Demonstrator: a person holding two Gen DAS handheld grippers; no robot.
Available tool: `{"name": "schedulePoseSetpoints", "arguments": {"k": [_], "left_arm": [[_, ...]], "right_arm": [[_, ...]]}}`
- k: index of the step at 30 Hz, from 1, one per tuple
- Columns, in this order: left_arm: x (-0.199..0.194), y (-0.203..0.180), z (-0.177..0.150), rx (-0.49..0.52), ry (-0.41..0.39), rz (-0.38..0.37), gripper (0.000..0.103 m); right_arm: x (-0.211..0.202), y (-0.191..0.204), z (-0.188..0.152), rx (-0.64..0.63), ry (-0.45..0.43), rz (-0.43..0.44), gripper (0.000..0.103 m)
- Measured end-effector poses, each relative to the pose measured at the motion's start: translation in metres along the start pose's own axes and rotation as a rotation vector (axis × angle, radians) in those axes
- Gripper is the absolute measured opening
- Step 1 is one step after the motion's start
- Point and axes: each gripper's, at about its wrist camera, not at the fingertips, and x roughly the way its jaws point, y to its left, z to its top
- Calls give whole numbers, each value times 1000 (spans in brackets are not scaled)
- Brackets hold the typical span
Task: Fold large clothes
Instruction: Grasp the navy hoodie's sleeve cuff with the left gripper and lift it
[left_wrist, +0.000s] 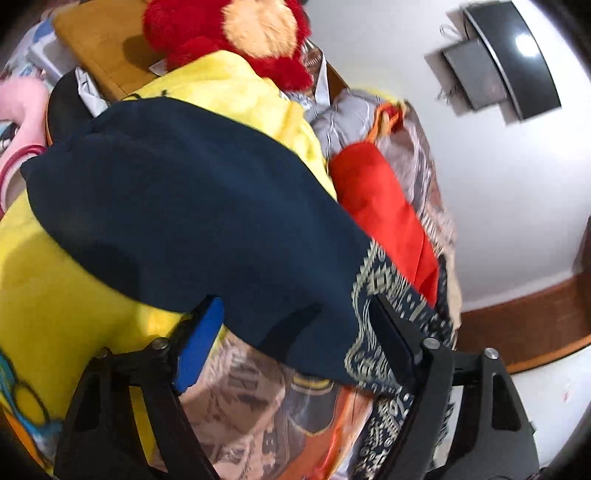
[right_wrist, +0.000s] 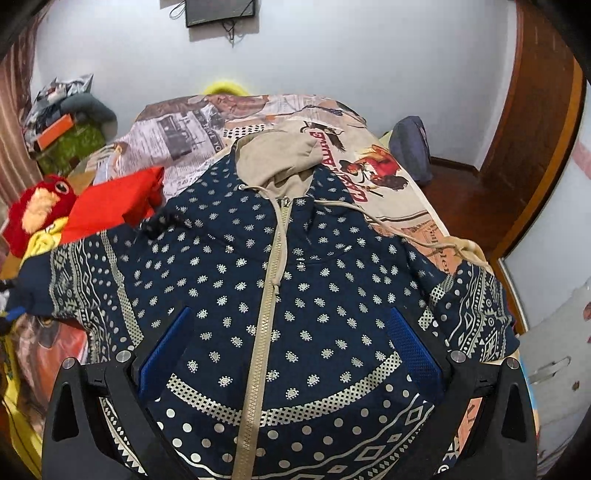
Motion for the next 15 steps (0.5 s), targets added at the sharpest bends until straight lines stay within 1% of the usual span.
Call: {"name": "schedulePoseSetpoints", "arguments": {"k": [1,2,3,5,7,11,13,15], "left_arm": [[-1,2,3,-6,-13,6,66],[-2,3,6,-10,-20,13,61],[-1,4,8,-16,-20,16,59],[-2,7,10,-58,-5,7,58],[-8,9,7,-71,2,1,58],[-23,10,-3,-31,14,46,58],[-26,11,-6,-4,21,84,58],[-27,13,-5,15,21,101,58]], "right_arm": [[1,2,0,-8,0,-4,103],[1,5,1,-20,1,-9,103],[2,7,1,-28,2,-11,103],[1,11,2,-48,2,-16,103],[-3,15,3,-60,-6,-19,103],[-11,18,2,-60,-26,-9,103],[-13,22,1,-60,-24,-7,103],[-14,24,0,-63,-22,-4,103]]}}
